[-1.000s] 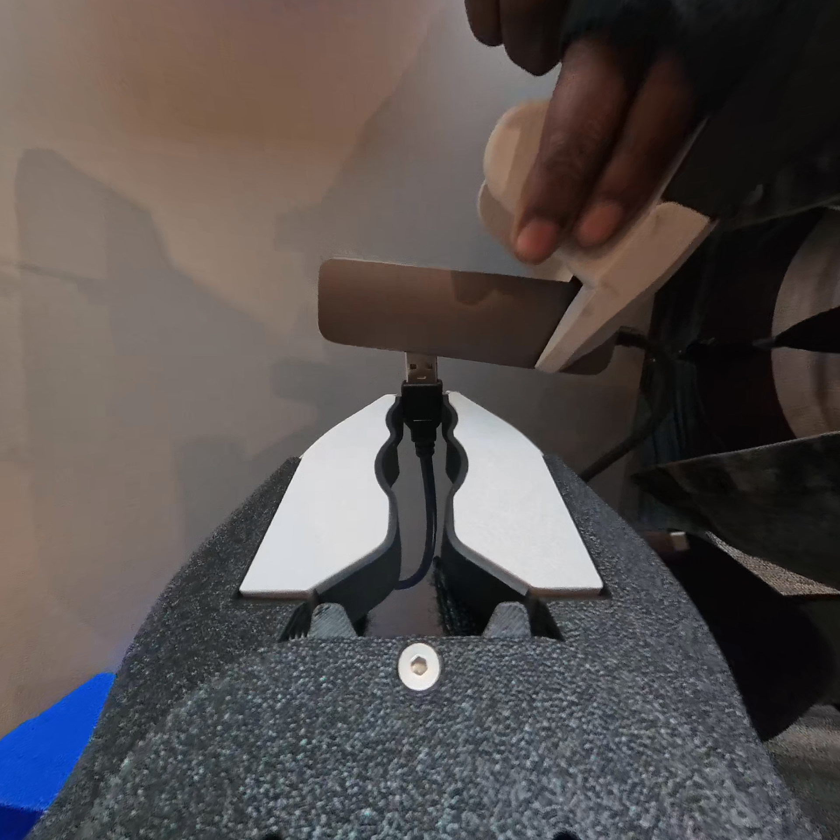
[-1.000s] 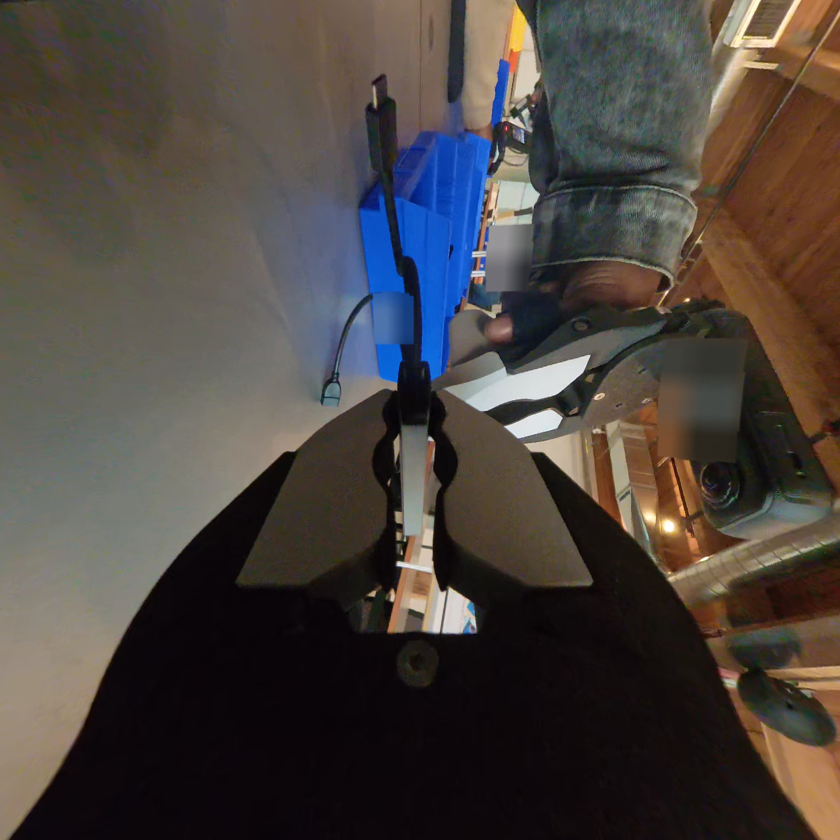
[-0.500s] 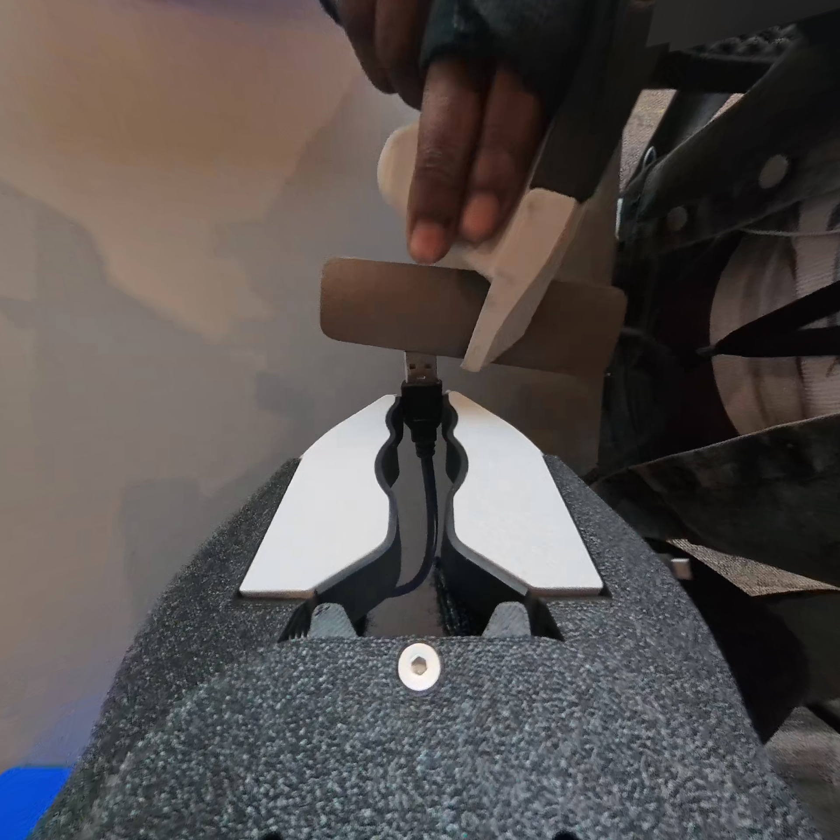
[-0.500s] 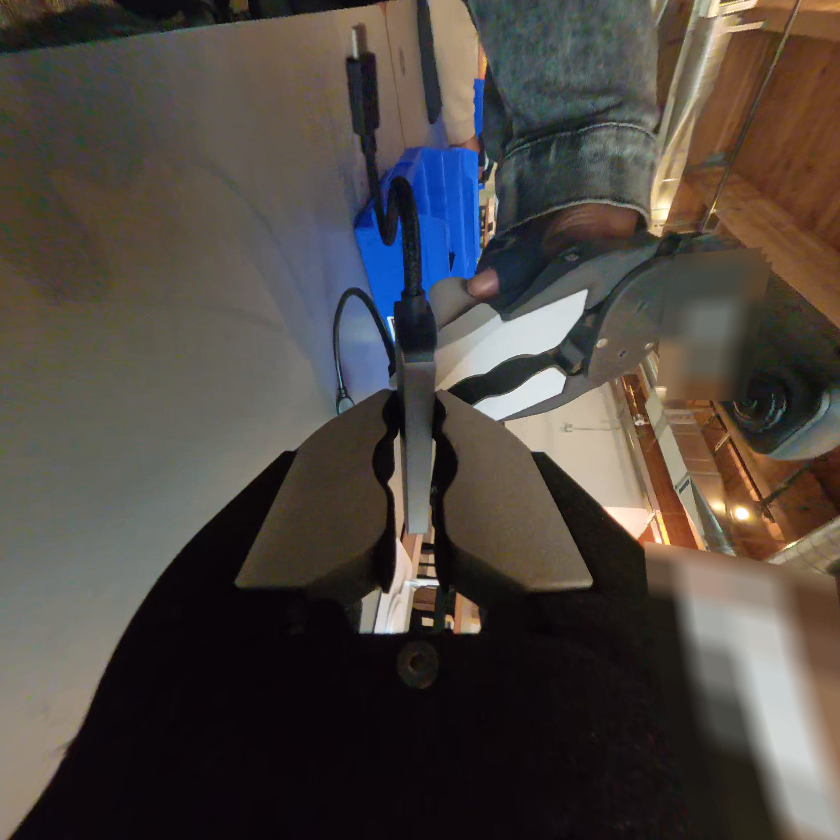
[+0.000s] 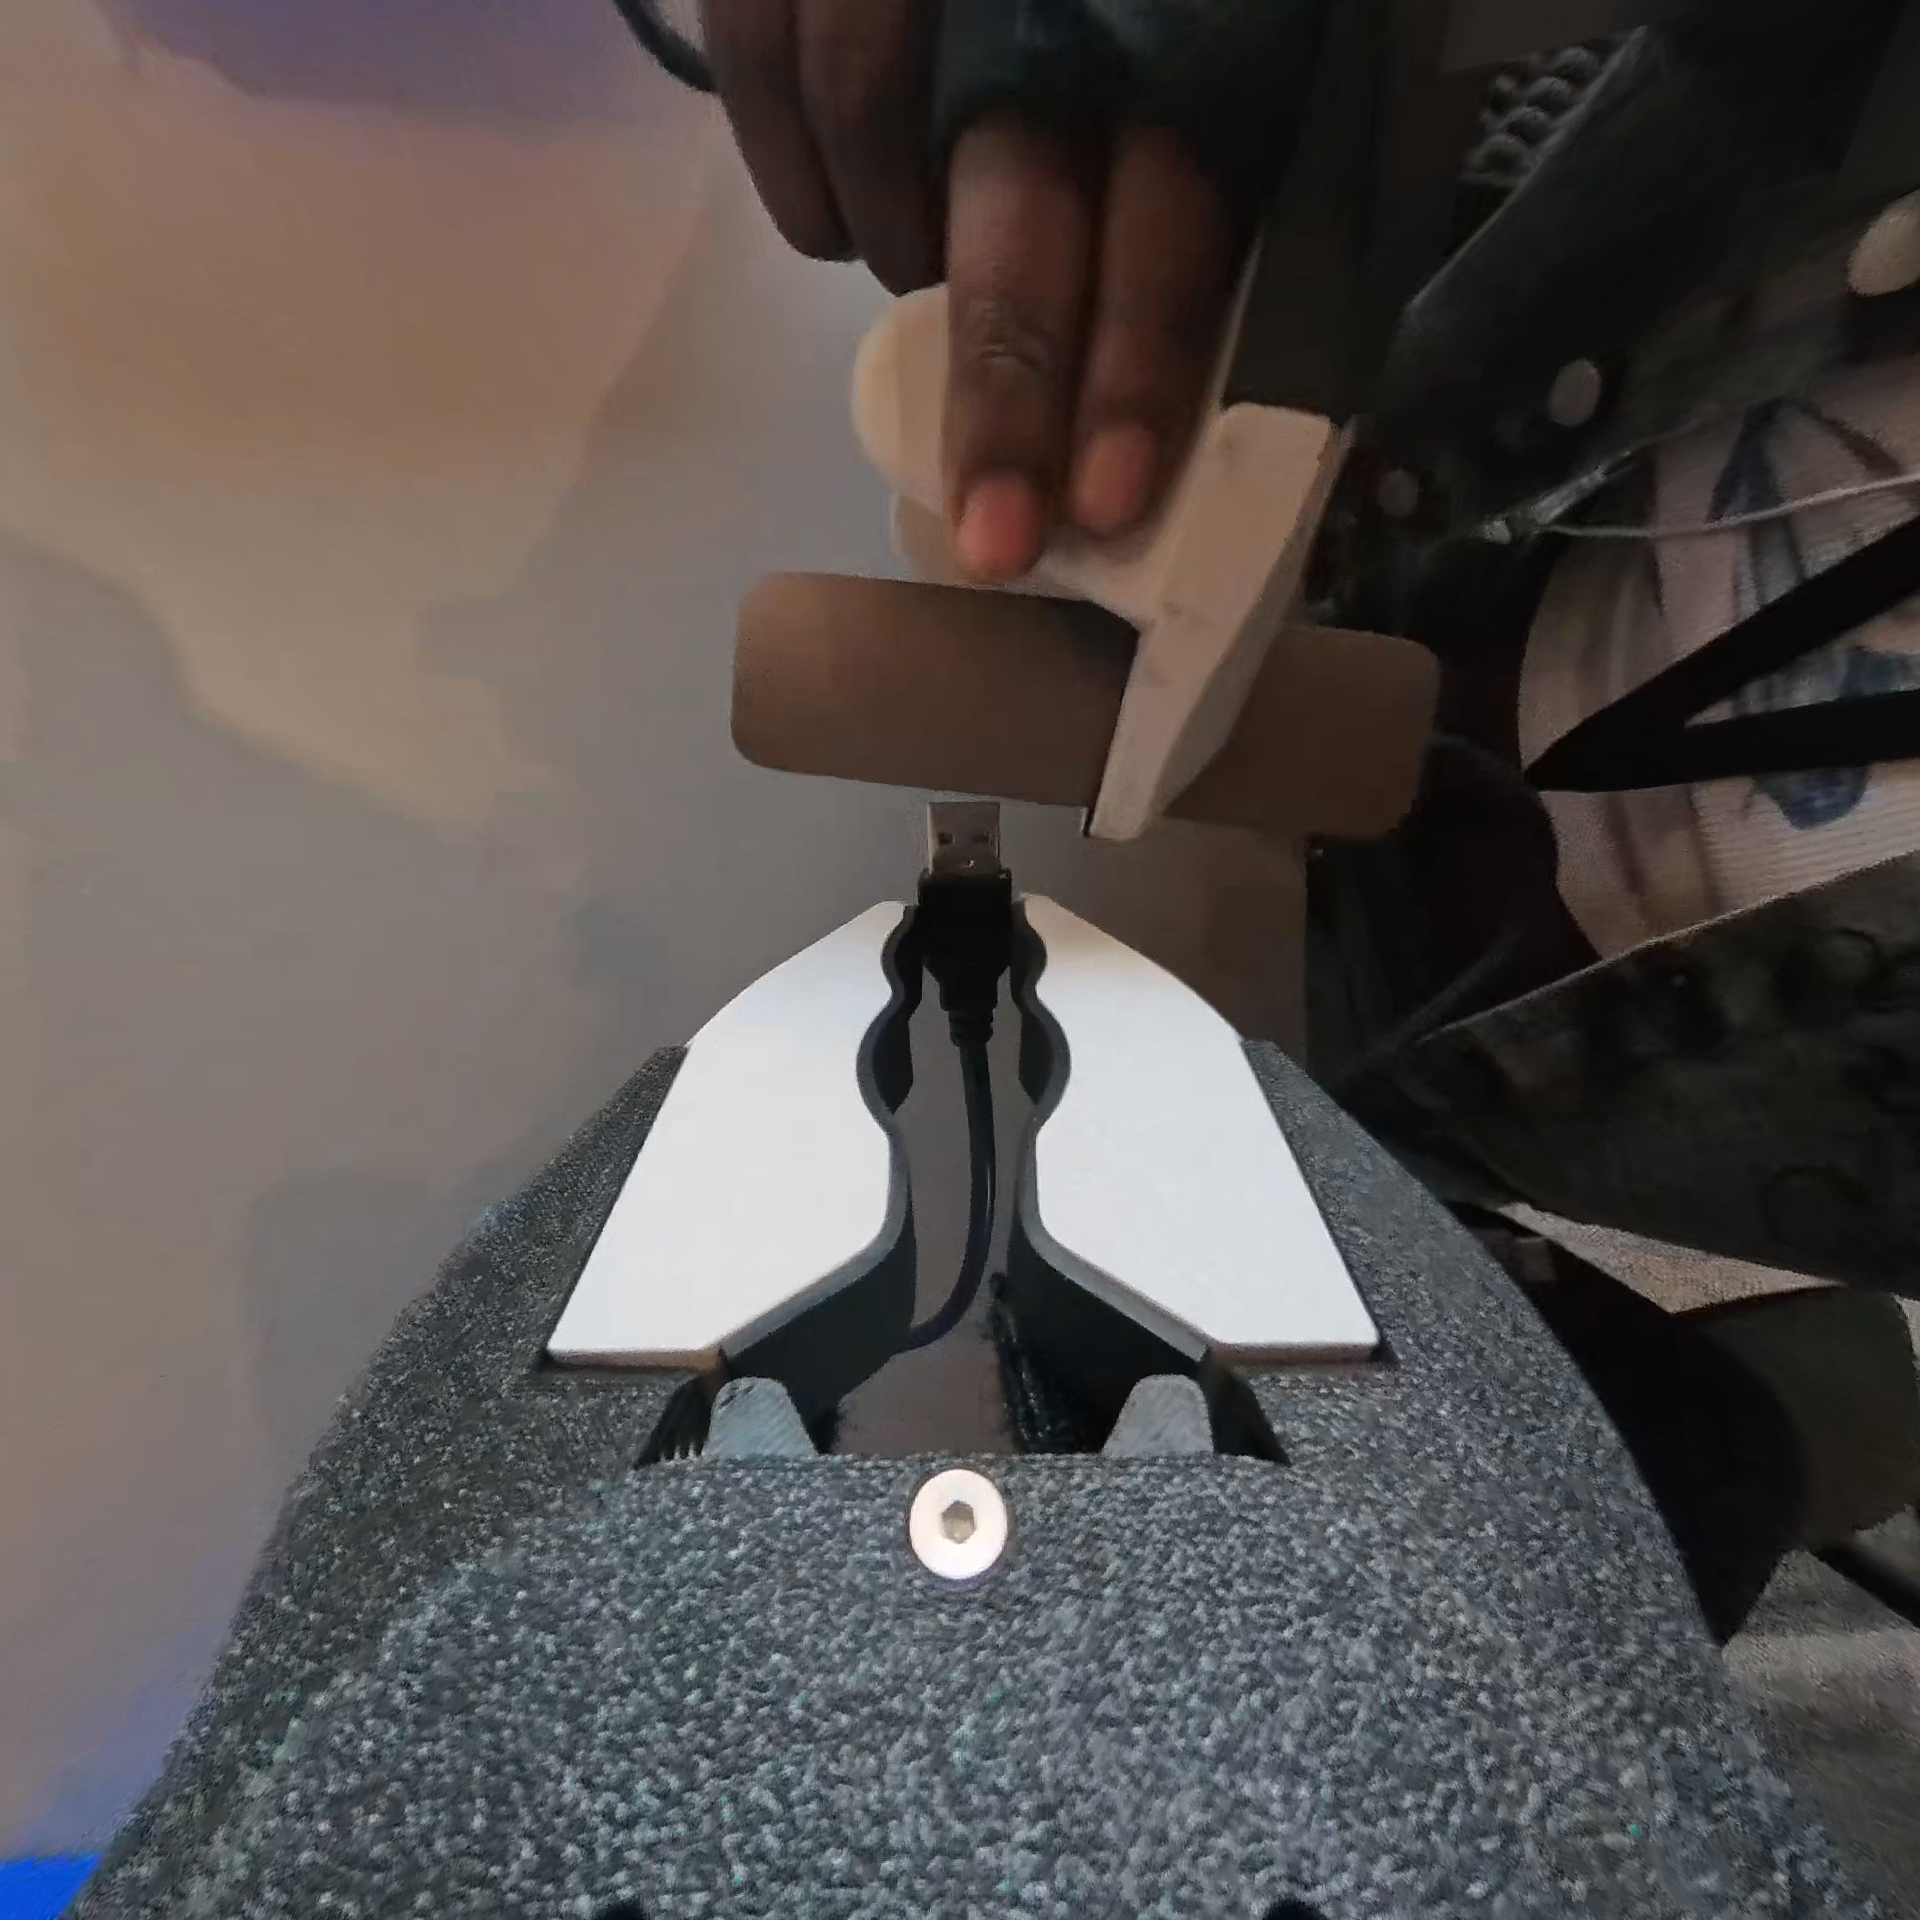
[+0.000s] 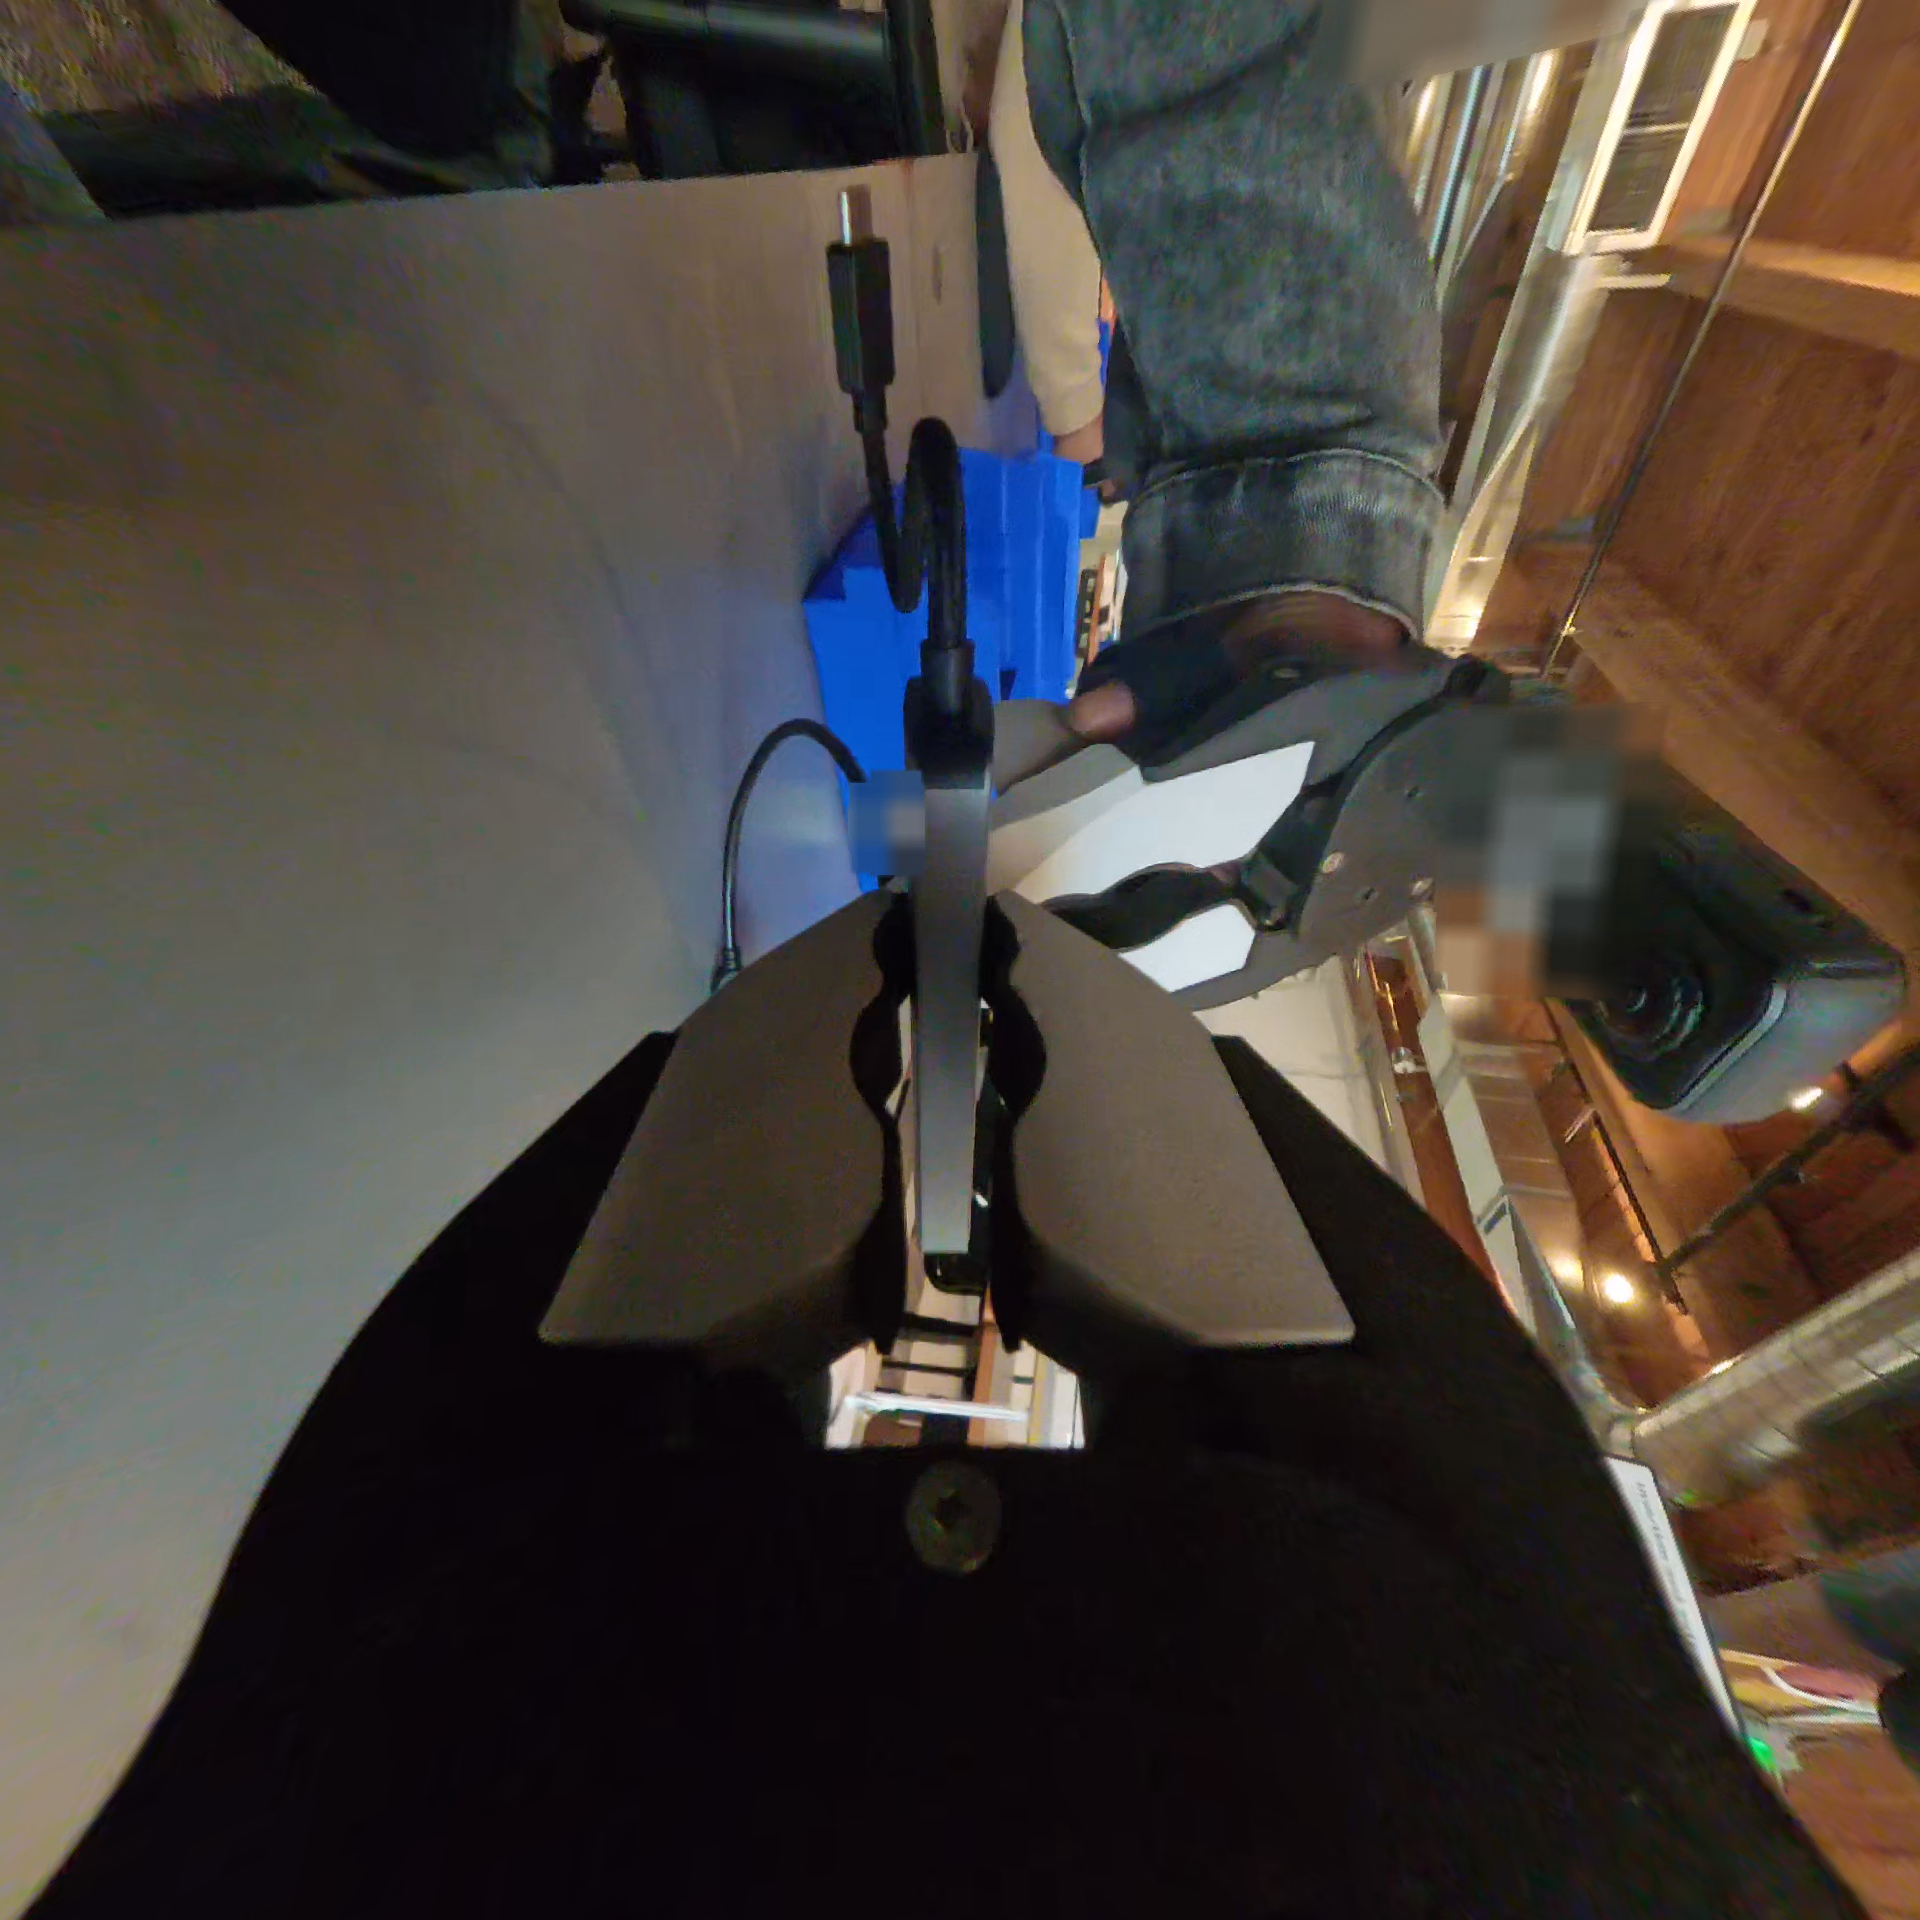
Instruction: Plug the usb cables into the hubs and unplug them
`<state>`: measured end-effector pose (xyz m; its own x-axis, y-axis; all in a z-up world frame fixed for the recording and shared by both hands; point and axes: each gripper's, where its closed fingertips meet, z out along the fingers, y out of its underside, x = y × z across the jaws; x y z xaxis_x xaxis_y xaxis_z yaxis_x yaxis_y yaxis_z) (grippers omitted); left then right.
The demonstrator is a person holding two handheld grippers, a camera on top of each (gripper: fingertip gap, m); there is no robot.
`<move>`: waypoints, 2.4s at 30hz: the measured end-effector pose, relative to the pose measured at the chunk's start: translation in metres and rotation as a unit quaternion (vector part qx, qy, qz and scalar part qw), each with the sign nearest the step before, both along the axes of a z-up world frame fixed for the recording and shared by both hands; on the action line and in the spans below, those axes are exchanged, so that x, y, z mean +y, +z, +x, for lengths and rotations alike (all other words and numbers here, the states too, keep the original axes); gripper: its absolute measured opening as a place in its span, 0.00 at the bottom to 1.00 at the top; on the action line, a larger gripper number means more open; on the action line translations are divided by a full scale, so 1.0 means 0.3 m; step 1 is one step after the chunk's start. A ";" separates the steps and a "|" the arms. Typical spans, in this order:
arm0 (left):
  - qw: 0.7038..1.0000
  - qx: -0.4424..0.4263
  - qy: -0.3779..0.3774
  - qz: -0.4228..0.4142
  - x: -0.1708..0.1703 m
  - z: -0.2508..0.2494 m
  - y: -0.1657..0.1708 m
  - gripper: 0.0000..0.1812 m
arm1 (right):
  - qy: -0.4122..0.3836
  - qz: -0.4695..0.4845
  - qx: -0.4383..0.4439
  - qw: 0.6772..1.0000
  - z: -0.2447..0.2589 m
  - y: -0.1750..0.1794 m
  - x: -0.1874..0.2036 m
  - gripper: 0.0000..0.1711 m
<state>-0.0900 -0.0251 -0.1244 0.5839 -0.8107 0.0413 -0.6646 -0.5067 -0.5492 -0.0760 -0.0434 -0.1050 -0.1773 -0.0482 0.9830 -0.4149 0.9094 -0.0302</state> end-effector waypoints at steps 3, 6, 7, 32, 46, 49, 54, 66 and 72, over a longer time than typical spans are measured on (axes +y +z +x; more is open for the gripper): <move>1.000 0.003 -0.002 0.008 -0.003 0.003 0.036 0.09 | 0.018 -0.018 0.006 1.000 0.032 0.022 -0.022 0.07; 1.000 0.004 -0.002 0.008 -0.011 0.019 0.083 0.09 | 0.035 -0.085 0.012 0.996 0.068 0.061 -0.029 0.06; 1.000 0.000 -0.003 -0.003 -0.020 0.031 0.097 0.09 | 0.039 -0.105 0.013 0.994 0.078 0.072 -0.029 0.07; 0.996 0.061 -0.018 -0.064 -0.052 0.107 0.112 0.09 | 0.065 -0.067 0.021 0.995 0.123 0.107 -0.041 0.06; 0.996 0.070 -0.021 -0.042 -0.038 0.093 0.156 0.09 | 0.069 -0.004 0.042 0.997 0.124 0.159 -0.042 0.06; 0.997 0.062 -0.021 -0.033 -0.046 0.090 0.182 0.09 | 0.065 -0.006 0.042 0.997 0.120 0.154 -0.035 0.07; 0.997 0.071 -0.025 -0.035 -0.056 0.088 0.179 0.09 | 0.068 -0.005 0.044 0.997 0.114 0.154 -0.046 0.06; 0.994 0.103 -0.025 -0.034 -0.055 0.085 0.149 0.09 | 0.069 0.028 0.029 0.997 0.097 0.131 -0.061 0.06; 0.992 0.118 -0.040 -0.034 -0.057 0.076 0.129 0.09 | 0.079 0.043 0.002 0.996 0.087 0.102 -0.072 0.07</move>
<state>-0.0673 -0.0422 -0.0856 0.5185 -0.8544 -0.0325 -0.8094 -0.4783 -0.3408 -0.0499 -0.0650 -0.0743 -0.1567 -0.1592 0.9747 -0.5537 0.8314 0.0468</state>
